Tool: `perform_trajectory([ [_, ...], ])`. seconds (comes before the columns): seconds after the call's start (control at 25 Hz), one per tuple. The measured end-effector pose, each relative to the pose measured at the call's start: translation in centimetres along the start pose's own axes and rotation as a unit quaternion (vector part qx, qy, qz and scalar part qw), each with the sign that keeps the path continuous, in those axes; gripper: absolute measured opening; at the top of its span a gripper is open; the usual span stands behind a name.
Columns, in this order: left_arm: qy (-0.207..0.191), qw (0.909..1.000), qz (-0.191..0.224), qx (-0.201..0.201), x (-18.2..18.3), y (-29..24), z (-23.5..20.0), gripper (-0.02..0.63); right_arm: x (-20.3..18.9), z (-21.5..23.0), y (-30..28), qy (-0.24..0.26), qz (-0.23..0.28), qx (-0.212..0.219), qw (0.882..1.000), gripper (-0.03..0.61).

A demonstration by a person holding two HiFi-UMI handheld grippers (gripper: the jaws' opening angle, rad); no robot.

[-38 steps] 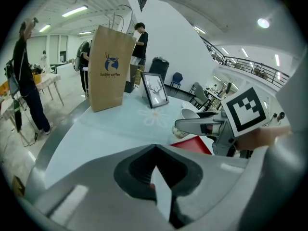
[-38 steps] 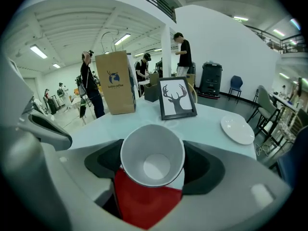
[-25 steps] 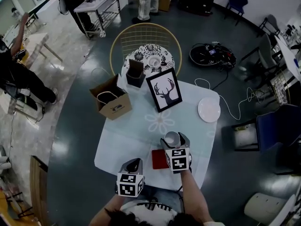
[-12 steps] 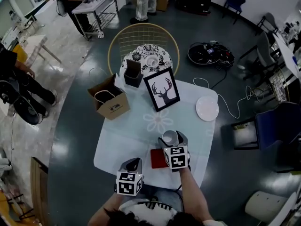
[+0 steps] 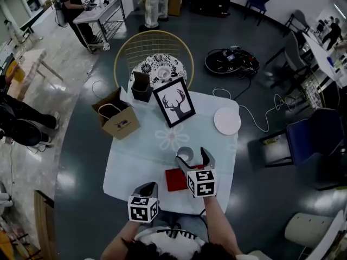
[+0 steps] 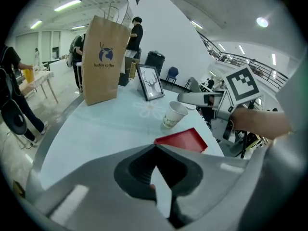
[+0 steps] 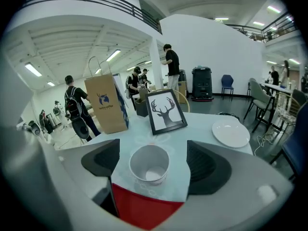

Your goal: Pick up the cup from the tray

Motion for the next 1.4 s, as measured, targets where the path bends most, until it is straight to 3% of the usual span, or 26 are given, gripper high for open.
perform_trajectory([
  [0.24,-0.015,0.9983,0.053,-0.022,3.3,1.0,2.2,0.002,1.6,-1.0,4.0,-0.032,0.026,0.028,0.999,0.412],
  [0.4,-0.022,0.9957,0.083,-0.035,4.3,1.9,4.3,0.002,2.3,-1.1,6.8,-0.021,0.041,0.014,0.999,0.360],
  [0.6,-0.033,0.9928,0.105,-0.047,4.2,3.4,6.3,0.002,1.3,-1.5,9.5,-0.038,0.047,-0.018,0.998,0.211],
  [0.76,-0.042,0.9901,0.126,-0.044,4.6,4.2,6.5,0.002,1.1,-2.0,10.6,-0.050,0.057,-0.026,0.997,0.151],
  [0.96,-0.051,0.9893,0.127,-0.053,3.4,5.2,8.0,0.002,0.0,-2.9,12.5,-0.024,0.043,-0.034,0.998,0.026],
  [1.4,-0.060,0.9882,0.128,-0.059,2.4,5.2,9.3,0.002,-3.5,-3.4,14.5,-0.003,0.006,-0.057,0.998,0.023],
])
Point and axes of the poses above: the fingertips, and each gripper's own axes: y backward along the fingers, z to its right, x out of its top, the point moved 1 cm from there along y, backward along the fingers, and after that the axes turned 7 degrees about y, right-handed, at the moved point
